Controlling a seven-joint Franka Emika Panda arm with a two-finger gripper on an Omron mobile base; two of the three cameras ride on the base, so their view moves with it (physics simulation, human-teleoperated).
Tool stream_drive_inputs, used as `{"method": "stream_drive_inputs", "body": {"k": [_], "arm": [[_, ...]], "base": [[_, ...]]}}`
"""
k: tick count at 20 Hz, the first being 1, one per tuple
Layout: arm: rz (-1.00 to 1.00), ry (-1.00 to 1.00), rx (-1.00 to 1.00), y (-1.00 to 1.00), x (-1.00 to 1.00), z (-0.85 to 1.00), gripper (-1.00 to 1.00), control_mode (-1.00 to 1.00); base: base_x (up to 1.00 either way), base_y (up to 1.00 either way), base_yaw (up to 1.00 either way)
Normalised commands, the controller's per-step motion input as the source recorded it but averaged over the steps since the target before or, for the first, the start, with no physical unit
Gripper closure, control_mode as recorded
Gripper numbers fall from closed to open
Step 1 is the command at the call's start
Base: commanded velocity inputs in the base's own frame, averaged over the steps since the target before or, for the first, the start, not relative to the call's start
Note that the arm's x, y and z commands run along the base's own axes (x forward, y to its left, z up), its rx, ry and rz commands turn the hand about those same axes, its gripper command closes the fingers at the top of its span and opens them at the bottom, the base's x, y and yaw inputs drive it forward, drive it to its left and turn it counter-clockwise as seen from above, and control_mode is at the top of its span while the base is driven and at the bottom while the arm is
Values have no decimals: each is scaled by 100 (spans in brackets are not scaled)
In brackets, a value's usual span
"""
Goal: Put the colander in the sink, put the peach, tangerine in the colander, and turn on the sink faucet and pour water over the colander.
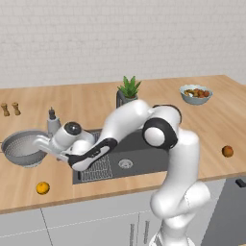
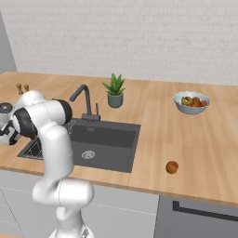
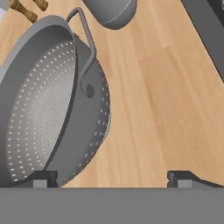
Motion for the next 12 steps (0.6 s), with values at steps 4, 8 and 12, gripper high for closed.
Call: {"method": "stream_drive_inputs", "body": {"k": [4,8,12], "arm": [[-3,0,3,14,13,23,-100,-100],[-3,0,3,1,12,27,-100,-100],[-4,-2,0,0,23,23,-100,-100]], "base": [[0,0,0],[0,0,0],[0,0,0]]}}
